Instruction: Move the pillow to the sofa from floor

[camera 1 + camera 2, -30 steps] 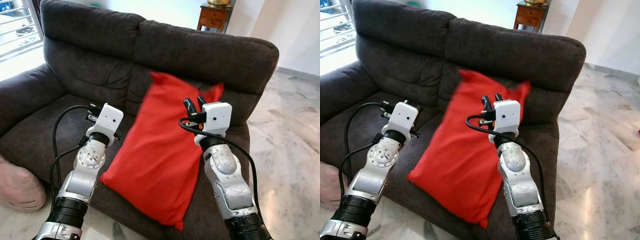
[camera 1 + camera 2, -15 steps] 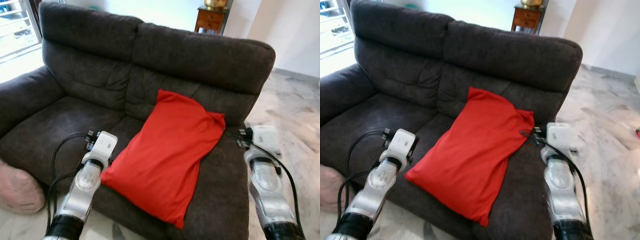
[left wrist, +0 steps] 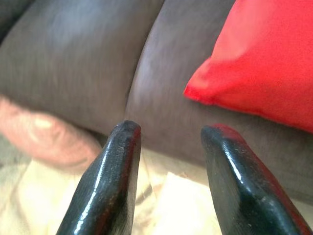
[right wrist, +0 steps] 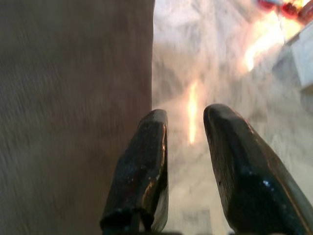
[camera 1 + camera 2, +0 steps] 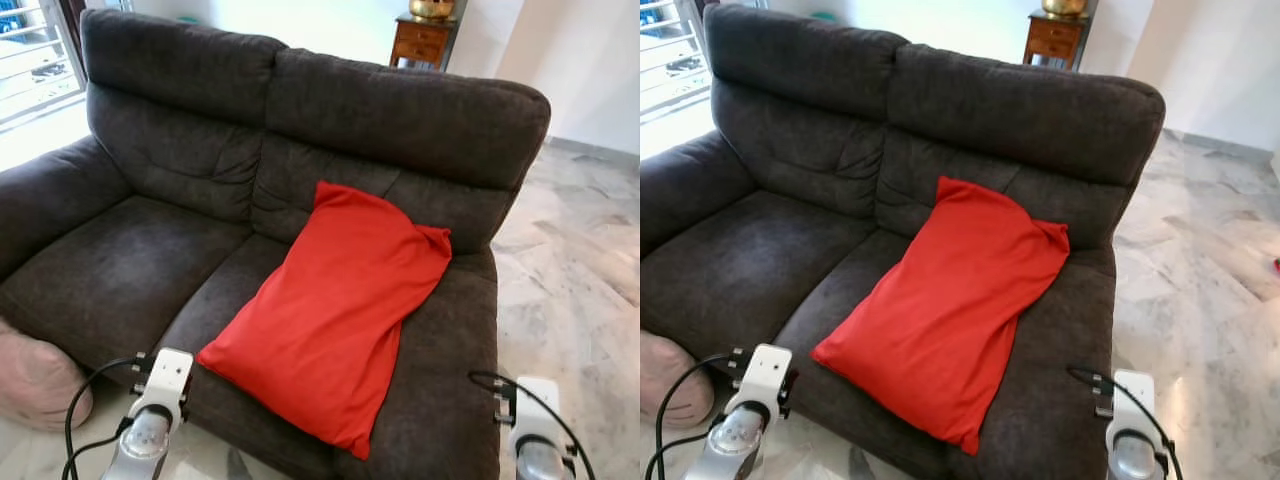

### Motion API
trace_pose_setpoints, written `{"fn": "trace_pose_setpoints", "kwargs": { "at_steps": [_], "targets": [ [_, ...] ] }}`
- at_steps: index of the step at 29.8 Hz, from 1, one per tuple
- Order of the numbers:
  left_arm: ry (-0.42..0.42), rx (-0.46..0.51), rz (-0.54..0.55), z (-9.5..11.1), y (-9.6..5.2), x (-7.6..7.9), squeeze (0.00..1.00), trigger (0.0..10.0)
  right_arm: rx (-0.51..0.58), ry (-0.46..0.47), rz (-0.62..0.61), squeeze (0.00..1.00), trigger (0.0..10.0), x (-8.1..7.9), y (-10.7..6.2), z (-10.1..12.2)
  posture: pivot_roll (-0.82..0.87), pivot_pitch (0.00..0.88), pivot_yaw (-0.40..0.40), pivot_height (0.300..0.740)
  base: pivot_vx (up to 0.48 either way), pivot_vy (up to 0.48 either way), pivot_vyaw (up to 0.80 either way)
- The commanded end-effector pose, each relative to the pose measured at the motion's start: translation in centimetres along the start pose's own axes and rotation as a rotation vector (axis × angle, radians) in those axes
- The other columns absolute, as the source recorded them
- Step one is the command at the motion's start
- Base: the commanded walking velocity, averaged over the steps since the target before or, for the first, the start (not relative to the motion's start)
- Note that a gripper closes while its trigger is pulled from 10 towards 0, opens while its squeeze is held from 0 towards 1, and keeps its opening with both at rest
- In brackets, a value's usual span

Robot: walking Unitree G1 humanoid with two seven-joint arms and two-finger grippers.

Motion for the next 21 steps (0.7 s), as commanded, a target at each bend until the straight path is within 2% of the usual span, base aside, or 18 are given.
{"fn": "trace_pose_setpoints", "kwargs": {
  "at_steps": [1,5,8,12,16,21],
  "targets": [
    [-0.03,-0.055,0.001,-1.7,-0.4,0.4,0.0,10.0,-0.037,0.026,-0.038,0.0,10.0,0.9,-0.2,-1.2,0.05,0.0,-0.063,0.74,0.0,0.0,0.0],
    [-0.023,-0.095,-0.015,-3.3,-1.0,0.8,0.0,10.0,-0.131,0.065,-0.11,0.0,10.0,2.8,-0.9,-3.9,0.04,0.0,-0.055,0.74,0.0,0.0,0.0],
    [-0.01,-0.14,-0.024,-4.8,-1.5,1.3,0.0,10.0,-0.228,0.02,-0.159,0.0,10.0,4.2,-2.0,-6.6,0.04,0.0,-0.053,0.74,0.0,0.0,0.0],
    [-0.011,-0.181,-0.031,-6.2,-2.1,1.7,0.0,10.0,-0.304,-0.022,-0.163,0.0,10.0,4.7,-3.0,-8.8,0.03,0.0,-0.05,0.74,0.0,0.0,0.0],
    [-0.013,-0.231,-0.046,-7.6,-2.7,2.1,0.0,10.0,-0.373,-0.015,-0.14,0.0,10.0,4.1,-3.9,-10.7,0.03,0.0,-0.046,0.74,0.0,0.0,0.0],
    [-0.011,-0.266,-0.07,-8.6,-3.2,2.6,0.0,10.0,-0.389,0.004,-0.085,0.0,10.0,2.6,-4.1,-11.2,0.03,0.0,-0.042,0.74,0.0,0.0,0.0]
  ]
}}
Point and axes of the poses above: a point about 5 cm out from each wrist's last joint towards the gripper, its own y axis pointing out of the wrist towards the gripper, its own z axis along the axis of the wrist's last joint, x = y × z, the point moved 5 cm from there along y, pointing out of the wrist towards the gripper, and after that the axes turned 14 degrees about y, right-handed, at the moved point
